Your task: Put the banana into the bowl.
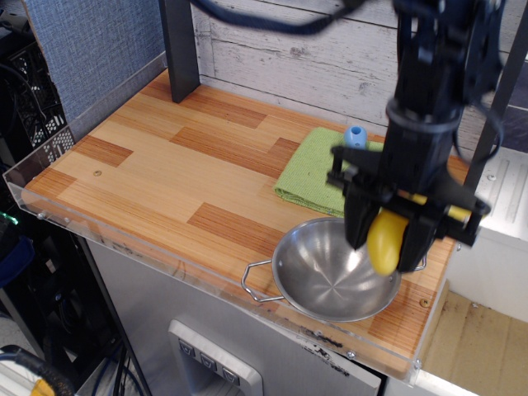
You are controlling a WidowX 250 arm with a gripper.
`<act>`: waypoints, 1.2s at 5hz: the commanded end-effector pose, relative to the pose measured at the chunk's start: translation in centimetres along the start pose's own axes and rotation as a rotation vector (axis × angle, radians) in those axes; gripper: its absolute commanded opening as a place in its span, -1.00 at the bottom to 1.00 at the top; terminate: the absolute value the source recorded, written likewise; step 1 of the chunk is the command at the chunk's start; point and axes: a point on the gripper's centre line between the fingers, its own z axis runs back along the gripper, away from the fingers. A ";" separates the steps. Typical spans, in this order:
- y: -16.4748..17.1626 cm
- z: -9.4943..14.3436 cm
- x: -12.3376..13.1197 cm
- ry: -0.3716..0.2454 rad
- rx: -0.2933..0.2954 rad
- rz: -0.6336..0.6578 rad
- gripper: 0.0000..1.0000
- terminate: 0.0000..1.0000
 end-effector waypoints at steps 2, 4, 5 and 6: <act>3.1 -3.3 -1.5 0.059 0.008 0.087 -1.00 -1.00; 3.7 -0.6 -1.3 0.069 0.022 0.020 1.00 -1.00; 4.8 3.8 -1.4 -0.001 0.036 0.013 1.00 -1.00; 6.6 8.1 -2.0 -0.076 0.030 0.059 1.00 -1.00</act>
